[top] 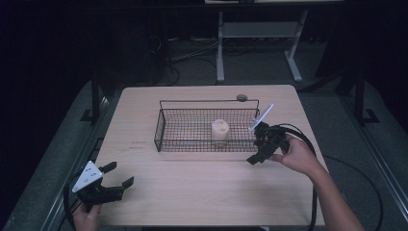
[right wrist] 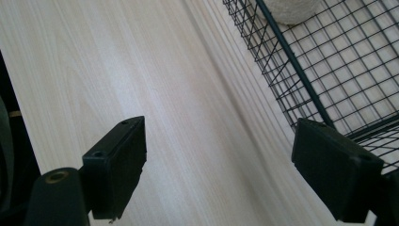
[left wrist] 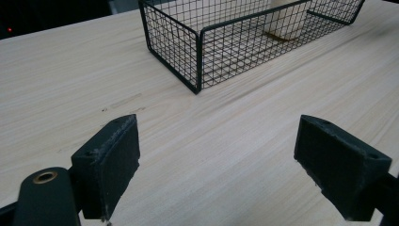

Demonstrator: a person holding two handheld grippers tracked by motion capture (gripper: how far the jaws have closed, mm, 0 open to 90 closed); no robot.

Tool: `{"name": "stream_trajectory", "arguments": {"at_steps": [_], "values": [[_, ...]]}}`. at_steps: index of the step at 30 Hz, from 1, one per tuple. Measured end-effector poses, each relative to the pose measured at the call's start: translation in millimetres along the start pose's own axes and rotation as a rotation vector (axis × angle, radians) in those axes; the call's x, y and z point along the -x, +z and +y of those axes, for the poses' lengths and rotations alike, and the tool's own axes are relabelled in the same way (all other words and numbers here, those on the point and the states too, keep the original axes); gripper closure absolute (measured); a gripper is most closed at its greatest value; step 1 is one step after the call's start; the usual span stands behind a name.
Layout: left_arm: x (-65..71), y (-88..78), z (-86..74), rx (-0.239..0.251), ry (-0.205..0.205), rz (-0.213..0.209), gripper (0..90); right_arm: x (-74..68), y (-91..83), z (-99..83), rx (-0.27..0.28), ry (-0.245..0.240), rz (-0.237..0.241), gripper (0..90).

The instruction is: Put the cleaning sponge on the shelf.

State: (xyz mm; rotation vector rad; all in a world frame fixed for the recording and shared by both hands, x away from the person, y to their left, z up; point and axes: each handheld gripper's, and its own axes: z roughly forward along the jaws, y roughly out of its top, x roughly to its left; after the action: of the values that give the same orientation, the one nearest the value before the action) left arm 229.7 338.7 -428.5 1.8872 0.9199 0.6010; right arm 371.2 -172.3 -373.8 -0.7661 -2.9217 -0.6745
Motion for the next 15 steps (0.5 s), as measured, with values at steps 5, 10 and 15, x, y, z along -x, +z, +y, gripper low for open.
{"name": "stream_trajectory", "arguments": {"at_steps": [5,10,15], "values": [[-0.1,0.0,-0.1,0.0,0.0,0.001,14.0,-3.7,0.6,-5.4,0.0,-0.003,-0.002,17.7],[-0.2,0.2,-0.2,-0.002,-0.002,0.002,14.0,-5.6,2.3,-13.1,0.005,0.002,0.002,17.8],[0.1,0.0,-0.1,-0.001,0.001,0.002,14.0,-8.2,3.5,-19.6,0.006,0.004,0.003,17.8]]}}
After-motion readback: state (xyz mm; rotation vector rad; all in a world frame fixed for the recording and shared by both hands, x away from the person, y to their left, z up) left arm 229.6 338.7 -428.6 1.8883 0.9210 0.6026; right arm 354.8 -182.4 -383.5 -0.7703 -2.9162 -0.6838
